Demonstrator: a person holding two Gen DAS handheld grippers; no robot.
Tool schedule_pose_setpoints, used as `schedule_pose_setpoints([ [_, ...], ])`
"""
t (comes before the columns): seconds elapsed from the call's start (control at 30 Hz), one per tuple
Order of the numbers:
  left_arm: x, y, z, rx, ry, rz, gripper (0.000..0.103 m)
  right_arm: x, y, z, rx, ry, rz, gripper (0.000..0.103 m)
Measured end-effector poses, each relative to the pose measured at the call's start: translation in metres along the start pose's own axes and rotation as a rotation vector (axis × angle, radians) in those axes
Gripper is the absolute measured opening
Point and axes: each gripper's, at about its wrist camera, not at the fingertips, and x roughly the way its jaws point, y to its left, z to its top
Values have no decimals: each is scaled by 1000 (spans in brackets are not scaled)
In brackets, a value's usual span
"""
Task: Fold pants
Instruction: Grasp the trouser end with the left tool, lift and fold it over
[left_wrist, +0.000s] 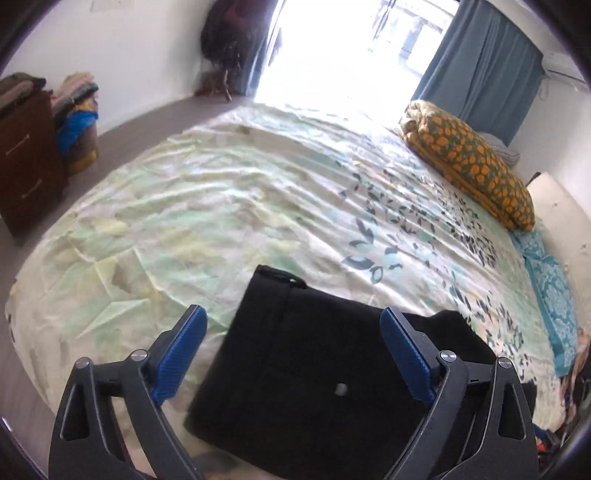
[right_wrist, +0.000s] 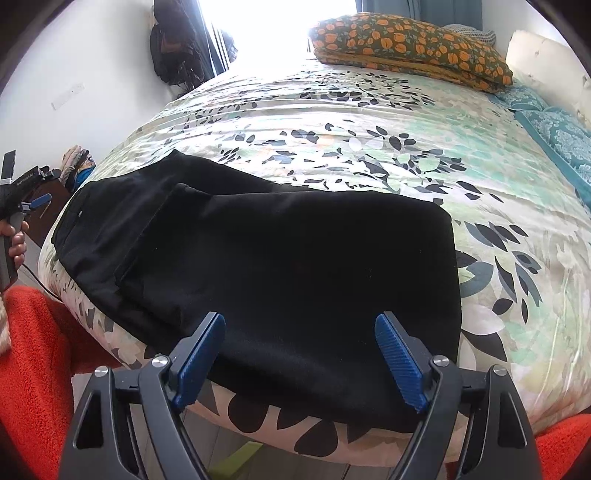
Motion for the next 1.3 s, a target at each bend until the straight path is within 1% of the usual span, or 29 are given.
schedule_pose_setpoints([
  [0.07, 26, 23, 6, -9, 119, -33, 94, 3, 2, 1, 5, 7, -4, 84],
  [0.13, 46, 38, 3, -13, 179, -73, 94, 5, 5, 3, 0, 14, -7, 84],
  [0.2, 64, 42, -4, -38, 248, -133, 94, 4, 11, 3, -17, 12, -13, 84],
  [0.23, 77, 47, -7, -52, 301, -164, 95, 4, 14, 3, -27, 10, -14, 84],
  [0.27, 89, 50, -11, -59, 359, -186, 98, 3, 17, 3, -37, 9, -15, 84],
  [0.33, 93, 47, -16, -13, 358, -229, 103, 4, 21, 2, -50, 16, -15, 84],
  [0.4, 96, 43, -15, 39, 372, -238, 103, 6, 22, 0, -55, 28, -21, 84],
  [0.47, 97, 44, -14, 28, 382, -246, 103, 8, 23, 0, -52, 34, -26, 84],
  [0.53, 98, 39, -11, 32, 421, -241, 101, 13, 22, 1, -44, 43, -29, 84],
  [0.57, 97, 35, -9, 41, 443, -274, 89, 16, 23, 1, -40, 47, -30, 84],
  [0.6, 96, 27, -9, 63, 472, -355, 71, 18, 23, 3, -37, 51, -29, 84],
  [0.63, 94, 18, -11, 95, 493, -375, 51, 19, 25, 3, -38, 52, -26, 84],
  [0.67, 92, 10, -13, 149, 485, -348, 52, 20, 27, 4, -42, 52, -23, 84],
  [0.7, 90, 10, -13, 162, 487, -341, 50, 20, 29, 4, -49, 49, -20, 84],
  [0.73, 91, 15, -12, 139, 494, -345, 47, 19, 31, 5, -57, 45, -17, 84],
  [0.77, 94, 21, -11, 96, 503, -360, 49, 20, 33, 5, -63, 43, -13, 84],
  [0.83, 104, 35, -11, -4, 522, -392, 60, 20, 35, 6, -67, 43, -6, 84],
  [0.87, 106, 39, -13, -59, 519, -413, 64, 20, 36, 6, -65, 42, -1, 84],
  [0.9, 104, 41, -13, -90, 511, -418, 66, 19, 36, 6, -64, 40, 3, 84],
  [0.93, 102, 38, -13, -93, 504, -395, 65, 18, 36, 7, -64, 38, 6, 84],
  [0.97, 98, 31, -12, -66, 493, -354, 52, 17, 36, 7, -64, 35, 8, 84],
  [1.03, 89, 17, -12, -24, 460, -307, 34, 13, 34, 8, -59, 23, 8, 84],
  [1.07, 82, 12, -11, -17, 442, -293, 28, 11, 32, 8, -53, 17, 9, 84],
  [1.13, 69, 7, -10, -40, 414, -271, 25, 7, 27, 9, -33, 6, 10, 84],
  [1.2, 57, 2, -10, -106, 393, -267, 23, 5, 20, 9, -3, -5, 14, 84],
  [1.27, 40, -5, -8, -150, 368, -294, 22, 3, 13, 10, 36, -12, 23, 84],
  [1.3, 30, -10, -6, -175, 355, -325, 22, 2, 9, 11, 56, -17, 28, 84],
])
